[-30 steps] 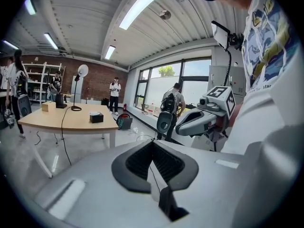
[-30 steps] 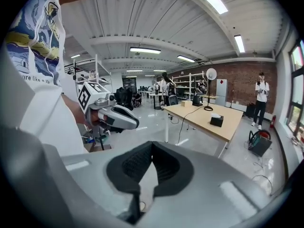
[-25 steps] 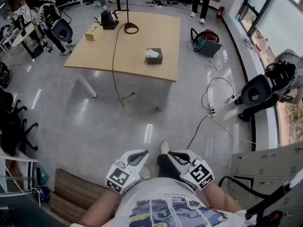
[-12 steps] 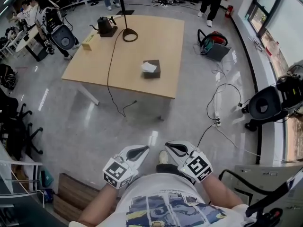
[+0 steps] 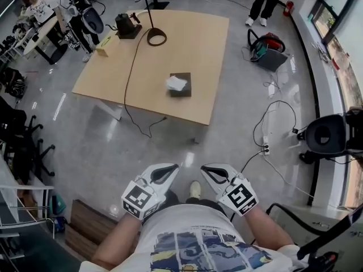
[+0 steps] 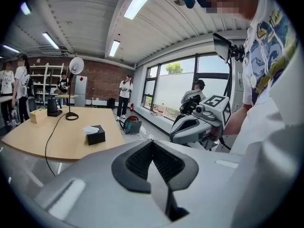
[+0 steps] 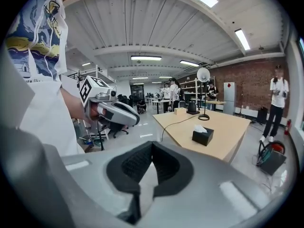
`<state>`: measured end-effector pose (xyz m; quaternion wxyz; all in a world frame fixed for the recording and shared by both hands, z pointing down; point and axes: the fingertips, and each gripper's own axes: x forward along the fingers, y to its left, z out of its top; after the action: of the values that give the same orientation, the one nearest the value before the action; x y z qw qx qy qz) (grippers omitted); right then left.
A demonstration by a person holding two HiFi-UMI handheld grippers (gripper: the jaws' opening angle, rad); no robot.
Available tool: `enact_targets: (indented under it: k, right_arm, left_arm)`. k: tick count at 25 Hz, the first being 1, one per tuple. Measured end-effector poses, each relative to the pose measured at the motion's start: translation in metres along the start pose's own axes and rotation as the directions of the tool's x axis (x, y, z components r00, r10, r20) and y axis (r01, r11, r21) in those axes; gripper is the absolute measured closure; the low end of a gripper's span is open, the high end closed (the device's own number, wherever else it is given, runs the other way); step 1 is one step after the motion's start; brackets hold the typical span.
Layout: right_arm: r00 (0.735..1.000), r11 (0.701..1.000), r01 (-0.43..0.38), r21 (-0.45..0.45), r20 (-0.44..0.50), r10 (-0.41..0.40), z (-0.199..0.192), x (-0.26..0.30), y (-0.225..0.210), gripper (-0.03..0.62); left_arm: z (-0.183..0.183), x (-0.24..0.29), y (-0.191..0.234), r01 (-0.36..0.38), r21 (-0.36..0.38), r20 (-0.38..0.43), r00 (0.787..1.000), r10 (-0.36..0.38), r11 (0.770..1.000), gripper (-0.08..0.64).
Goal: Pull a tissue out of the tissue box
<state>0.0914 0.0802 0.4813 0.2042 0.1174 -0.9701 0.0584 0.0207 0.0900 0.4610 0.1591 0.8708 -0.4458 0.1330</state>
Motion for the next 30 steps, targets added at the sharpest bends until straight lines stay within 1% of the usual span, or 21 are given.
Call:
enact_targets:
  k: [3, 8, 14, 16, 19, 22, 25, 27, 30]
  right_arm:
    - [1.0, 1.0, 0.001, 0.023, -0.005, -0.001, -0.004, 0.01, -0.015, 0.589]
    - [1.0, 0.999, 0.02, 0.029, -0.022, -0.02, 0.002, 0.033, -0.037, 0.589]
    - [0.996, 0.996, 0.081, 0.034, -0.036, -0.08, 0.032, 0.08, -0.069, 0.589]
    - [0.993, 0.993, 0.111, 0.031, -0.035, -0.11, 0.047, 0.097, -0.081, 0.589]
    - [0.988, 0.988, 0.152, 0.033, -0.042, -0.15, 0.064, 0.122, -0.096, 0.589]
    - [0.98, 0.98, 0.195, 0.04, -0.048, -0.193, 0.078, 0.144, -0.106, 0.589]
    - [0.97, 0.97, 0.238, 0.054, -0.056, -0.235, 0.083, 0.16, -0.111, 0.589]
    - [0.966, 0.964, 0.257, 0.064, -0.062, -0.253, 0.084, 0.167, -0.115, 0.589]
    - [0.961, 0.959, 0.271, 0.078, -0.08, -0.265, 0.079, 0.168, -0.121, 0.589]
  left_arm:
    - [-0.002, 0.01, 0.015, 0.002, -0.005, -0.017, 1.0, -0.002, 1.0, 0.555]
    - [0.002, 0.024, 0.048, 0.019, -0.011, -0.012, 1.0, -0.02, 1.0, 0.555]
    - [0.012, 0.035, 0.114, 0.074, -0.009, -0.007, 0.997, -0.074, 0.997, 0.555]
    - [0.018, 0.042, 0.138, 0.102, 0.017, -0.013, 0.995, -0.102, 0.995, 0.555]
    - [0.024, 0.048, 0.169, 0.131, 0.076, -0.026, 0.991, -0.129, 0.988, 0.549]
    - [0.023, 0.054, 0.203, 0.153, 0.116, -0.051, 0.988, -0.148, 0.981, 0.513]
    - [0.015, 0.065, 0.232, 0.183, 0.149, -0.091, 0.981, -0.171, 0.972, 0.48]
    - [0.01, 0.075, 0.249, 0.192, 0.184, -0.124, 0.978, -0.171, 0.964, 0.464]
    - [0.006, 0.094, 0.264, 0.188, 0.245, -0.167, 0.974, -0.15, 0.951, 0.434]
